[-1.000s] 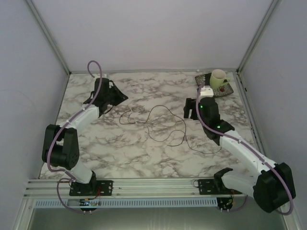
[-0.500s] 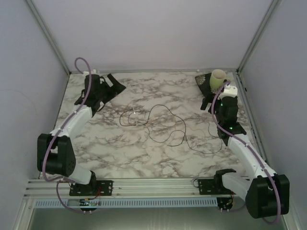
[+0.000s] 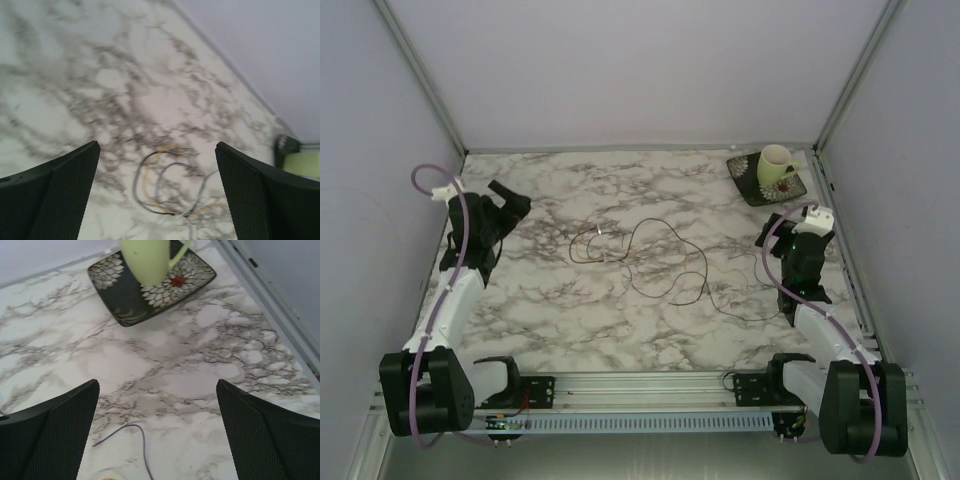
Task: Zip-tie the wires
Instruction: Reset both arms
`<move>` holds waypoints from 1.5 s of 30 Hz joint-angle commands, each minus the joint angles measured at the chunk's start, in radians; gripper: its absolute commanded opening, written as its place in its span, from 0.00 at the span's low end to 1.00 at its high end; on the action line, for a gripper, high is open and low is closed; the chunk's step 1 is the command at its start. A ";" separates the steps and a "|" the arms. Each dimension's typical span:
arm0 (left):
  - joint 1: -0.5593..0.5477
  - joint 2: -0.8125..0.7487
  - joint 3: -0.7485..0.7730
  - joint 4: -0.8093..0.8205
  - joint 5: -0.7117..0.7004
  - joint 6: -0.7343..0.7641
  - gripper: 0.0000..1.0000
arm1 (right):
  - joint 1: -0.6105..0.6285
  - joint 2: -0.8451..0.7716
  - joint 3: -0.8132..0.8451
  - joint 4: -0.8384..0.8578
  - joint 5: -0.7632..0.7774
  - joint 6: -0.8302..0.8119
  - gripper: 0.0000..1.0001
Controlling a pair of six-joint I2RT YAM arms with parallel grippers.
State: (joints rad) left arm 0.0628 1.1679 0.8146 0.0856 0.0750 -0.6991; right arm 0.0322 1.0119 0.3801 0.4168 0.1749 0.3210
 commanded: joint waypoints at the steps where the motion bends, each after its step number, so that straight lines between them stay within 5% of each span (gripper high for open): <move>1: 0.020 -0.081 -0.132 0.068 -0.145 0.051 1.00 | -0.041 0.041 -0.052 0.236 0.037 -0.044 0.99; 9: 0.020 -0.307 -0.432 0.316 -0.374 0.170 1.00 | -0.104 0.168 -0.135 0.438 0.006 -0.103 0.99; 23: 0.020 -0.290 -0.517 0.433 -0.412 0.386 1.00 | -0.067 0.540 -0.323 1.200 -0.037 -0.218 0.99; 31: 0.019 -0.089 -0.625 0.804 -0.347 0.453 1.00 | -0.069 0.512 -0.234 0.988 -0.028 -0.210 0.99; 45: -0.014 0.248 -0.743 1.376 -0.249 0.519 1.00 | -0.067 0.519 -0.241 1.012 -0.018 -0.209 0.99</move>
State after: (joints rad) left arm 0.0521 1.4052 0.1085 1.2221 -0.2192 -0.2188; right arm -0.0406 1.5311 0.1291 1.3949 0.1623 0.1139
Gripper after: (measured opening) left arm 0.997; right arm 0.991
